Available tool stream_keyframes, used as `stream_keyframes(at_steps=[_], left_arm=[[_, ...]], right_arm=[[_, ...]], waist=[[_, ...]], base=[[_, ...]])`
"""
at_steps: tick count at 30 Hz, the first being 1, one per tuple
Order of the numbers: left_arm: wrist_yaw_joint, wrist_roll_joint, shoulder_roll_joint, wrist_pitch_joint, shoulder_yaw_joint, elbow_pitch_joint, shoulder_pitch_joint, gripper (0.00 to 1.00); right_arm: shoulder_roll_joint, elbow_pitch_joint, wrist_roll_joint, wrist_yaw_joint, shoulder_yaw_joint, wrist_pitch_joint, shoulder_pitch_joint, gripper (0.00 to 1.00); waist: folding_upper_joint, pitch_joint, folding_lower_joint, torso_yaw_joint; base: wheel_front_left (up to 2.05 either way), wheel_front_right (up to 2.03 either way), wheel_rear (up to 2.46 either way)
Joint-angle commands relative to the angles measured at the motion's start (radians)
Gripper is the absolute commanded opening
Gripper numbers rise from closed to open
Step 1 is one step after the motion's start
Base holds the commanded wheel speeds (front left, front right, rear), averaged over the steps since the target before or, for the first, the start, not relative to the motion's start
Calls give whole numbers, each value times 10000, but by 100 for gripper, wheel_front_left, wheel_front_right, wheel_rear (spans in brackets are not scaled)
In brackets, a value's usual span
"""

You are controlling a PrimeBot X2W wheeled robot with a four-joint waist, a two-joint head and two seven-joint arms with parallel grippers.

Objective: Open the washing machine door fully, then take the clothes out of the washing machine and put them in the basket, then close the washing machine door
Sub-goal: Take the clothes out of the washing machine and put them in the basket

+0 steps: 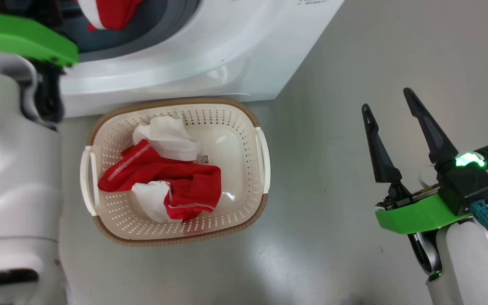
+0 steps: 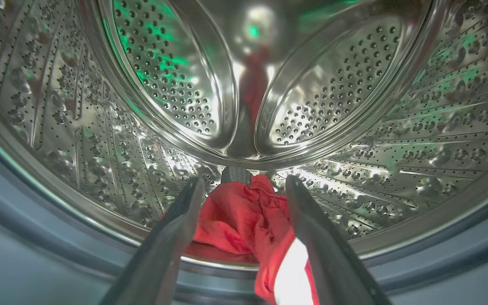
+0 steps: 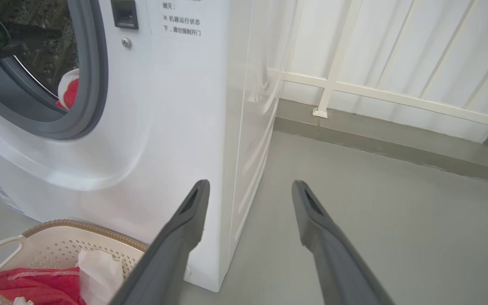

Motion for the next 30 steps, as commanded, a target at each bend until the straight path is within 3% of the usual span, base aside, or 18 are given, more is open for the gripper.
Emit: stream_keyframes(at_steps=[1,14,23,30], left_arm=[[-55,-144,590,108,38,108,-338,100],[-67,-1675,1138,2352,-1675,1073,-1407,100],[-68,-3070,1307,4227,-2424,926,-1426,100],[-68,-3425,1566,5199,-3111,910,-1287,100]], right_arm=[[-3,-250,-91,46,185,-61,-30,100],[-3,-496,309,46,68,-61,-219,100],[-3,-748,548,46,-96,-61,-259,100],[-3,-849,702,46,-57,-61,-273,100]], waist=[[0,121,0,-96],[0,426,0,-300],[0,524,0,-434],[0,537,0,-493]], base=[[0,0,0],[0,0,0],[0,0,0],[0,0,0]])
